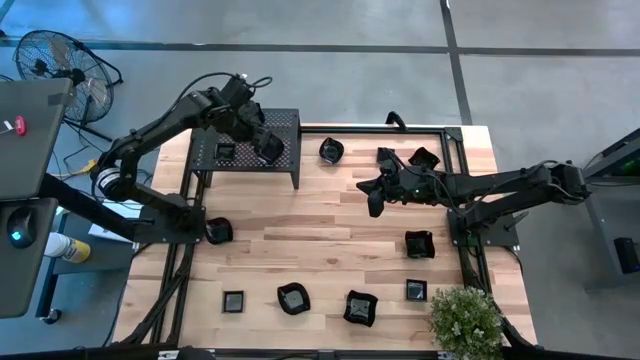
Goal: Pick & Place Mini shaped plates
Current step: Put the black leaf shaped plate on the shelf, then stack the black square plate on the other black square plate on the shelf
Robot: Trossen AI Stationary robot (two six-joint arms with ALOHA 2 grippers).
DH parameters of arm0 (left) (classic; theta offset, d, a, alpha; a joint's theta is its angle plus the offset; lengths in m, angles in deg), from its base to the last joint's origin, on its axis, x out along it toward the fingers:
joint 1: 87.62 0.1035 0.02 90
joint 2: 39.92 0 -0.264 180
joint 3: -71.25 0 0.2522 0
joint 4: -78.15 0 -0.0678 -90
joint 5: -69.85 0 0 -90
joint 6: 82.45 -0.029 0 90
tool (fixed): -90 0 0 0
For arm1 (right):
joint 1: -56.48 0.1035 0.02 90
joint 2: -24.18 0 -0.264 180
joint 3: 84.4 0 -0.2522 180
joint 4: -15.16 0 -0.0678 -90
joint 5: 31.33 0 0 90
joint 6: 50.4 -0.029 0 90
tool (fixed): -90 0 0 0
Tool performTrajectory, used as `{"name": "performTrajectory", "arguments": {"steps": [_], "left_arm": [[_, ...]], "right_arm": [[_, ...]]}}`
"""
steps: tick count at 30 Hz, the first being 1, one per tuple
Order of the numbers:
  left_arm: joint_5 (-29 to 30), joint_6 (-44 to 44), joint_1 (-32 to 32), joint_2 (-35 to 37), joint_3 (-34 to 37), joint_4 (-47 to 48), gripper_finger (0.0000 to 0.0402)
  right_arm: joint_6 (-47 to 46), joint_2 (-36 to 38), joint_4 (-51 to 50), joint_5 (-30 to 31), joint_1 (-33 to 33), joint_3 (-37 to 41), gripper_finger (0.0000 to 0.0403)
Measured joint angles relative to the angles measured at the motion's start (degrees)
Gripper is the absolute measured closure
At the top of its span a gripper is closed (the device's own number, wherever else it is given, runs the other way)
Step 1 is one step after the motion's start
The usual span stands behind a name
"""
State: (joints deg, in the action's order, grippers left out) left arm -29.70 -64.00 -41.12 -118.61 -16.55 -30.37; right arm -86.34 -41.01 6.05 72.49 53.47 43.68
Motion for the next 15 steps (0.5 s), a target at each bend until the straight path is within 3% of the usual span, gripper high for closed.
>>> {"name": "performTrajectory", "arguments": {"steps": [9, 15], "left_arm": [[0.90, -0.69, 0.00, 1.79, -0.04, 1.60, 0.0322], [1.66, -2.67, 0.00, 5.78, -2.97, 2.04, 0.0316]], "right_arm": [[0.00, 0.00, 1.64, -0.03, 0.00, -0.02, 0.0399], [0.99, 0.00, 3.02, -1.76, -0.02, -0.02, 0.0401]]}}
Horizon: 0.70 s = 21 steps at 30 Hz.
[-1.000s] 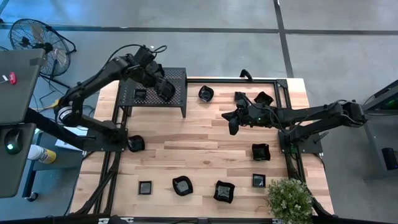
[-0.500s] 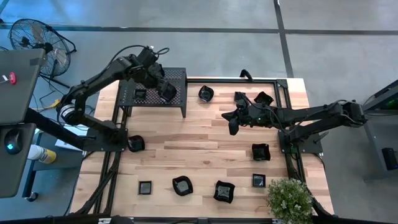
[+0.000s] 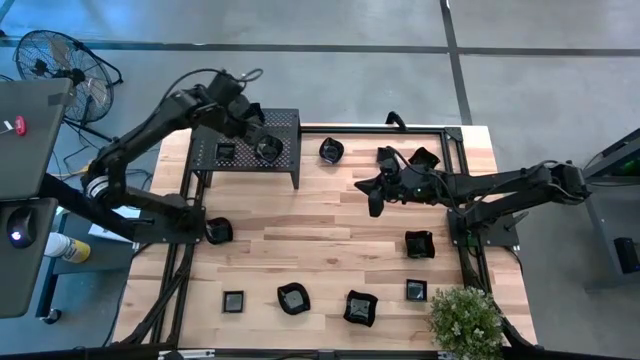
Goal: Pick & Place Mini shaped plates
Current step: Stack the black square plate on the other black square plate on the shelf
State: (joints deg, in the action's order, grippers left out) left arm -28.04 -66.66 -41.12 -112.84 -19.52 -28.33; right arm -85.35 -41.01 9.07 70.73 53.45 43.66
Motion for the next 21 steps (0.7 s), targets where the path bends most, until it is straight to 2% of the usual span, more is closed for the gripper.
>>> {"name": "performTrajectory", "arguments": {"steps": [3, 7, 11, 17, 21], "left_arm": [[0.15, -0.69, -0.63, 3.32, -1.69, -1.39, 0.0328], [4.45, 1.16, -7.00, 8.89, 0.09, -8.21, 0.0364], [10.66, 1.59, -17.11, 13.52, 5.66, -17.17, 0.0397], [18.68, 0.96, -32.18, 16.93, 16.16, -31.04, 0.0397], [20.45, 0.51, -38.91, 16.95, 21.69, -37.81, 0.0400]], "right_arm": [[0.51, 0.26, -0.07, -2.07, 0.00, 0.00, 0.0401], [1.04, 1.95, -0.71, -4.08, 0.02, -0.02, 0.0401], [1.98, 5.13, -4.84, -5.32, 0.04, -0.02, 0.0402], [1.97, 10.93, -16.01, -6.44, 0.04, -0.02, 0.0401], [0.62, 13.80, -22.96, -7.57, 0.31, -0.04, 0.0401]]}}
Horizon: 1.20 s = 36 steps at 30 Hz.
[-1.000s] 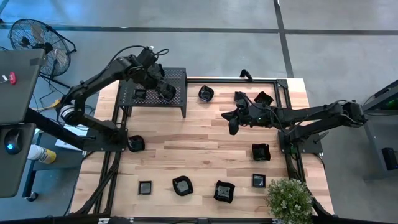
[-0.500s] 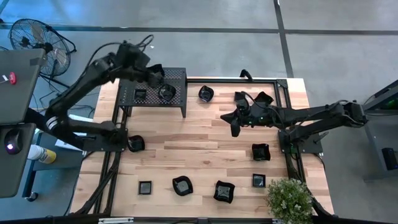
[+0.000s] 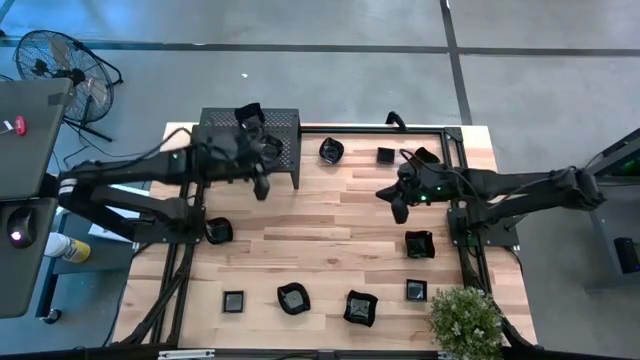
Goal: Pick & Place Mini shaped plates
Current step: Stack the black square plate on the other black square plate on the shelf
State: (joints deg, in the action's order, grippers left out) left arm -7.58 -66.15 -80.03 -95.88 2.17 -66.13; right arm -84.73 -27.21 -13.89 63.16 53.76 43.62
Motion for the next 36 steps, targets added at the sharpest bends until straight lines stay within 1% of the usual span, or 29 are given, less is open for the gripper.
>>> {"name": "performTrajectory", "arguments": {"steps": [3, 6, 11, 15, 18, 22, 28, 33, 36], "left_arm": [[0.04, 0.08, -3.39, 0.04, 3.30, -4.81, 0.0400], [0.03, 0.73, -5.07, -0.01, 5.87, -7.13, 0.0401], [-0.21, 2.59, -5.00, 0.02, 8.95, -8.87, 0.0401], [-0.34, 2.16, -5.00, 0.04, 9.94, -9.01, 0.0401], [-0.40, 2.13, -5.00, 0.04, 10.11, -8.99, 0.0401], [-0.41, 2.00, -5.00, -0.08, 10.11, -8.96, 0.0401], [-0.43, 1.98, -5.00, -0.11, 10.11, -8.82, 0.0401], [-0.47, 2.00, -5.00, -0.11, 10.11, -8.49, 0.0401], [-0.47, 2.00, -5.00, -0.11, 10.11, -8.49, 0.0401]], "right_arm": [[-0.27, 0.90, -4.23, -1.66, 1.85, 0.00, 0.0401], [-1.43, 0.87, -6.99, -2.71, 5.27, 0.00, 0.0401], [-7.19, 0.41, -9.35, -4.09, 12.43, 0.00, 0.0401], [-12.42, -0.40, -9.33, -4.09, 19.56, -0.02, 0.0401], [-16.37, -2.48, -9.40, -4.68, 24.71, -0.02, 0.0397], [-20.50, -7.20, -9.46, -8.29, 29.85, -0.02, 0.0373], [-22.40, -14.69, -11.61, -15.31, 34.26, -0.02, 0.0312], [-22.25, -18.41, -11.49, -16.63, 35.96, -0.02, 0.0280], [-22.05, -19.68, -7.35, -16.70, 35.95, 0.00, 0.0274]]}}
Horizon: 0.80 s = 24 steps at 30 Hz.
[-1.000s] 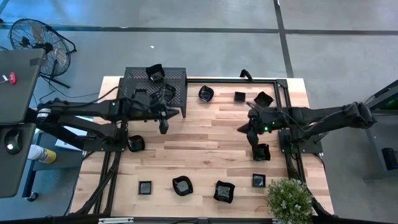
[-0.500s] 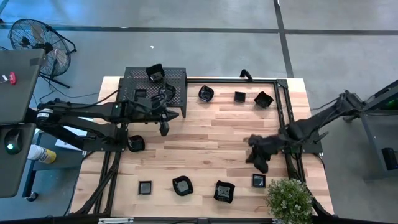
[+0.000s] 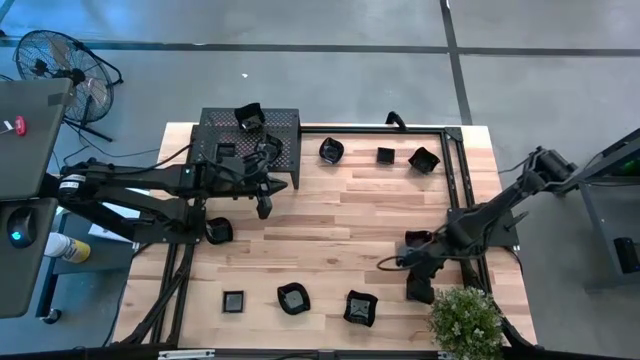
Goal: Pick & Place Mini shaped plates
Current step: Stack the black square plate on the other black square plate on the shelf
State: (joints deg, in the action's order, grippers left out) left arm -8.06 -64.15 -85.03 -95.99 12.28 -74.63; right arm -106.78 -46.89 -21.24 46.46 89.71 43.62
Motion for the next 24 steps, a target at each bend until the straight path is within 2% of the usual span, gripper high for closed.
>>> {"name": "performTrajectory", "arguments": {"steps": [6, 9, 17, 24], "left_arm": [[-0.02, 0.00, 0.00, 0.00, -0.02, 0.06, 0.0401], [-0.02, 0.02, 0.00, -0.02, -0.03, 0.10, 0.0401], [-0.14, 0.02, 0.00, -0.02, -0.04, 0.24, 0.0401], [-2.78, 0.14, 0.00, -0.02, -0.09, 1.69, 0.0401]], "right_arm": [[-0.02, -5.36, 14.06, 0.46, 0.00, -0.02, 0.0272], [0.39, -8.68, 18.11, 2.73, 0.00, -0.05, 0.0272], [10.55, -18.28, 15.29, 10.62, -2.03, -9.11, 0.0272], [14.25, -24.01, 8.67, 11.67, -3.39, -15.36, 0.0272]]}}
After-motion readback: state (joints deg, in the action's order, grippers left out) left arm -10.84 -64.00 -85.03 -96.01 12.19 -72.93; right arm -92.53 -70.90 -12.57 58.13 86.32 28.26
